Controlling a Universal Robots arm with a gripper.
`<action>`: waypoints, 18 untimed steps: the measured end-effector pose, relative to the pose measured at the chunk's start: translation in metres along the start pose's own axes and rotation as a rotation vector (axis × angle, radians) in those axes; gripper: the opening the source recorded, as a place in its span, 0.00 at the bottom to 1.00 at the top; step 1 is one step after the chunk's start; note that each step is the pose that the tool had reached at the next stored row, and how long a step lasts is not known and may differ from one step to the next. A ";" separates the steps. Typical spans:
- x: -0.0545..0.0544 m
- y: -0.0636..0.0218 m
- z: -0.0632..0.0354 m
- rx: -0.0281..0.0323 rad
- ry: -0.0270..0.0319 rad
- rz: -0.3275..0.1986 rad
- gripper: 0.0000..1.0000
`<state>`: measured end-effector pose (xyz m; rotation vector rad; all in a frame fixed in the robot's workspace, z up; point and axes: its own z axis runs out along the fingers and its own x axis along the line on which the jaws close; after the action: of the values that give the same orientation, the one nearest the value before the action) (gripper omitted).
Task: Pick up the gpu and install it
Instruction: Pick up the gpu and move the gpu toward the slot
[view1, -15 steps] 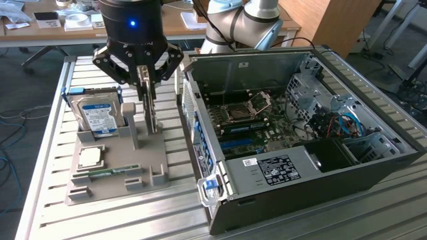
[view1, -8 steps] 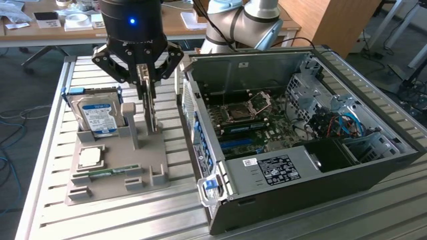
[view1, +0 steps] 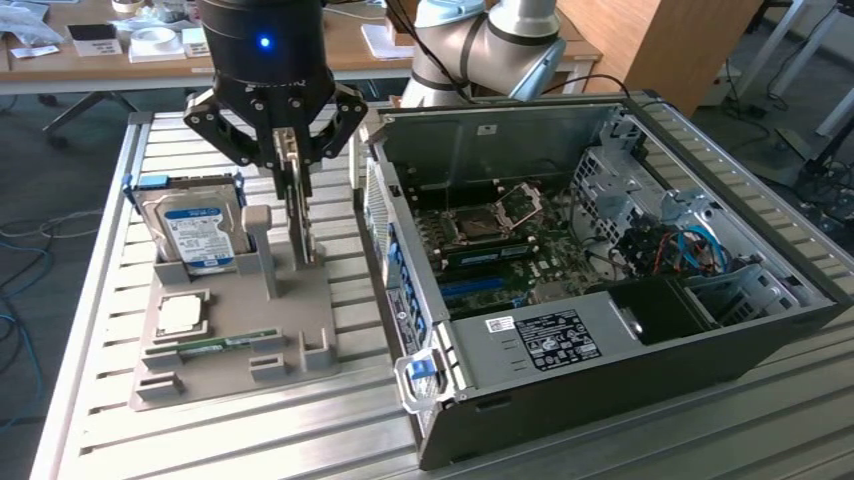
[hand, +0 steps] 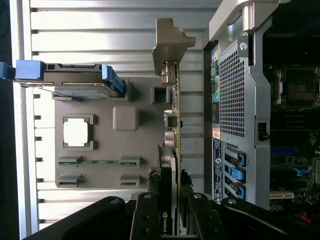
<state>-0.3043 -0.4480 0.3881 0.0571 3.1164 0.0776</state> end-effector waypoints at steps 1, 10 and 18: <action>0.000 0.0000 0.0000 0.0000 0.0000 0.000 0.27; 0.000 0.0007 -0.0135 0.0000 0.0000 0.000 0.27; -0.001 0.0015 -0.0303 0.0000 0.0000 0.000 0.27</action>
<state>-0.3043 -0.4480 0.4185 0.0572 3.1164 0.0775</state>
